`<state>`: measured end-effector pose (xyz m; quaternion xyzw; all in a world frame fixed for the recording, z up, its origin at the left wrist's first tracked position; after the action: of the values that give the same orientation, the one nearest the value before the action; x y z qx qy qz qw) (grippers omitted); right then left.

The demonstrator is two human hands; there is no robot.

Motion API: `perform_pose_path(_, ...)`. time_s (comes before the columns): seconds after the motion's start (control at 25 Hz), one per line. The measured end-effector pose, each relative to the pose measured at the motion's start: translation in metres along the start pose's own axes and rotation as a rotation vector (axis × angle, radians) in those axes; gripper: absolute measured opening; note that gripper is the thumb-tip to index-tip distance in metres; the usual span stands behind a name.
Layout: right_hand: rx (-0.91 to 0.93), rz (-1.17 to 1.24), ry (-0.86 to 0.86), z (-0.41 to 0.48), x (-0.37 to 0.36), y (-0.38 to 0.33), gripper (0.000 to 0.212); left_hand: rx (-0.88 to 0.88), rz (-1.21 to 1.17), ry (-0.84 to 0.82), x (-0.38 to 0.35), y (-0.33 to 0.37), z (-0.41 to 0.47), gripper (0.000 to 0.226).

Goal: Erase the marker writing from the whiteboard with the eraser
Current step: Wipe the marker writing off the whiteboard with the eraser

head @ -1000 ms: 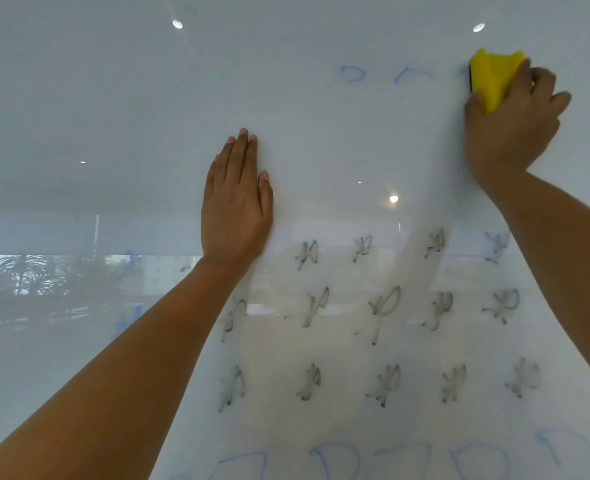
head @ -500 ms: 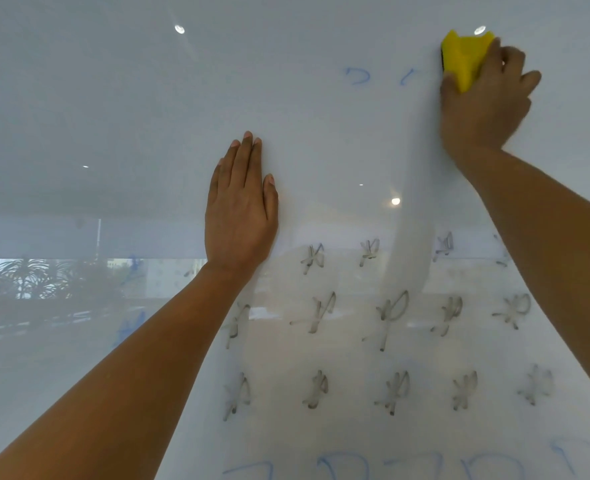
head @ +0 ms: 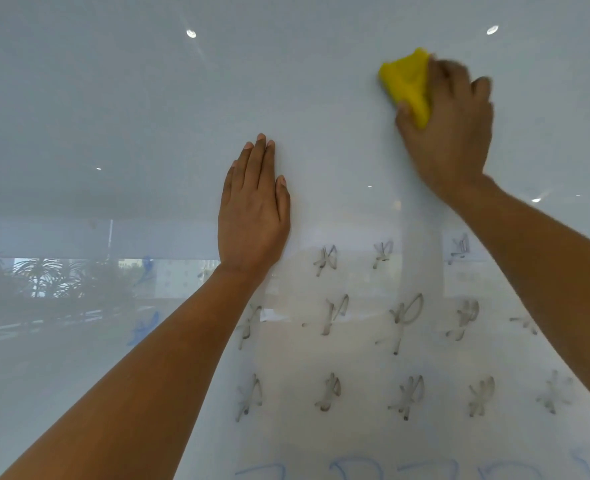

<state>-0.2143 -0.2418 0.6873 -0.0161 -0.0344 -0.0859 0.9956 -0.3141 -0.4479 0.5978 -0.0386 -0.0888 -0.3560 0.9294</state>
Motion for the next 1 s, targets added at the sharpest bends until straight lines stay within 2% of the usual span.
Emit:
perform_pose_path(0.08,-0.201,0.034,0.001,0.027,0.003,0.003,0.058,0.0,-0.002,0.007,0.0,0.0,0.0,0.048)
perform_pose_path(0.12,-0.213,0.034,-0.011,0.033,0.002,-0.008,0.059,0.0,-0.002,0.008,0.0,0.0,0.0,0.048)
perform_pose_path(0.16,-0.15,0.031,-0.033,0.032,0.0,-0.024,0.059,0.0,-0.002,0.005,0.0,0.0,0.0,0.048)
perform_pose_path(0.32,0.352,0.006,-0.132,-0.043,-0.016,-0.069,0.059,-0.004,0.005,0.002,0.001,0.0,0.0,0.048)
perform_pose_path(0.4,0.413,-0.048,-0.109,-0.07,-0.015,-0.05,0.058,-0.003,0.005,0.003,0.002,0.001,0.0,0.048)
perform_pose_path(0.44,0.351,-0.067,-0.075,-0.064,-0.011,-0.033,0.057,-0.001,0.006,0.004,0.002,0.001,0.0,0.047)
perform_pose_path(0.6,-0.214,0.019,0.003,0.01,0.006,0.031,0.06,0.0,0.008,0.006,0.001,0.0,0.0,0.047)
perform_pose_path(0.68,-0.25,0.059,-0.003,0.024,0.008,0.02,0.059,-0.004,0.004,0.01,0.001,0.001,0.0,0.047)
perform_pose_path(0.76,-0.039,0.057,-0.043,0.001,0.0,-0.013,0.06,-0.005,0.004,0.011,0.0,0.001,0.0,0.047)
perform_pose_path(0.88,0.312,0.038,-0.086,-0.08,-0.015,-0.048,0.057,-0.008,0.013,0.023,0.001,0.0,0.0,0.046)
perform_pose_path(1.0,0.445,-0.031,-0.069,-0.109,-0.012,-0.028,0.053,-0.008,0.001,0.02,0.002,0.001,0.001,0.046)
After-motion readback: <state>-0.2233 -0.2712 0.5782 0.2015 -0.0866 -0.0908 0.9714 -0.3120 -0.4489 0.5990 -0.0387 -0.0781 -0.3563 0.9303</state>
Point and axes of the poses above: each hand's wrist, its own z-axis towards the middle knuckle, its own x-axis out of the back of the hand, y = z × x, the point moved 5 cm from there along z, towards the middle knuckle, and after that the axes turned 15 degrees about -y, right-handed, at the moved point
